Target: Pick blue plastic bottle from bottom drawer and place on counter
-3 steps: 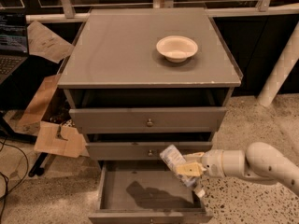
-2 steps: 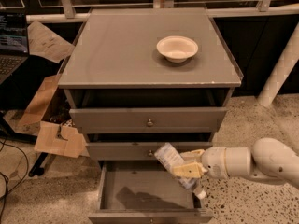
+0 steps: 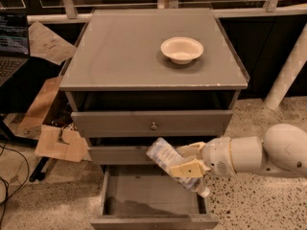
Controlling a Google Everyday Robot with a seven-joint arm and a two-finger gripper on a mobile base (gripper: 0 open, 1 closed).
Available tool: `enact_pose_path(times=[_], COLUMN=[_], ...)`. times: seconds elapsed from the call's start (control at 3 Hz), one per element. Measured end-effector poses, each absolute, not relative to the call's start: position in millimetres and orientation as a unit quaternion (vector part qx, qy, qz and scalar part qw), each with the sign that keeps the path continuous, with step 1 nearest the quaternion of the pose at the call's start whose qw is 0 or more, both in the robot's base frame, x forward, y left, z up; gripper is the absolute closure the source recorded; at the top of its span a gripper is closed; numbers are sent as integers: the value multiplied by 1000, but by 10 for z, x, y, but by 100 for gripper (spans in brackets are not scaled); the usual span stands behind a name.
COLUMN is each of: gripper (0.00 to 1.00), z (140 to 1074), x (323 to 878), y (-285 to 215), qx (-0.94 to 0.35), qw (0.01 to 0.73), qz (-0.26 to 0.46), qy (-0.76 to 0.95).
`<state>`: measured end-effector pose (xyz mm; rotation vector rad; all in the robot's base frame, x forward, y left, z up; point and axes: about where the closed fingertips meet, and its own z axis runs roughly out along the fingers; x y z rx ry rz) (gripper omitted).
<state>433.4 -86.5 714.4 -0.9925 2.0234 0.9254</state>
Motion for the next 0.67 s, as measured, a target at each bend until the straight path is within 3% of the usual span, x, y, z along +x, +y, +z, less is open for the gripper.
enact_pose_path(times=[0.67], gripper=[100], z=[7803], x=[4597], y=[-772], qx=[-388], qw=[406], qz=[314], qy=[765])
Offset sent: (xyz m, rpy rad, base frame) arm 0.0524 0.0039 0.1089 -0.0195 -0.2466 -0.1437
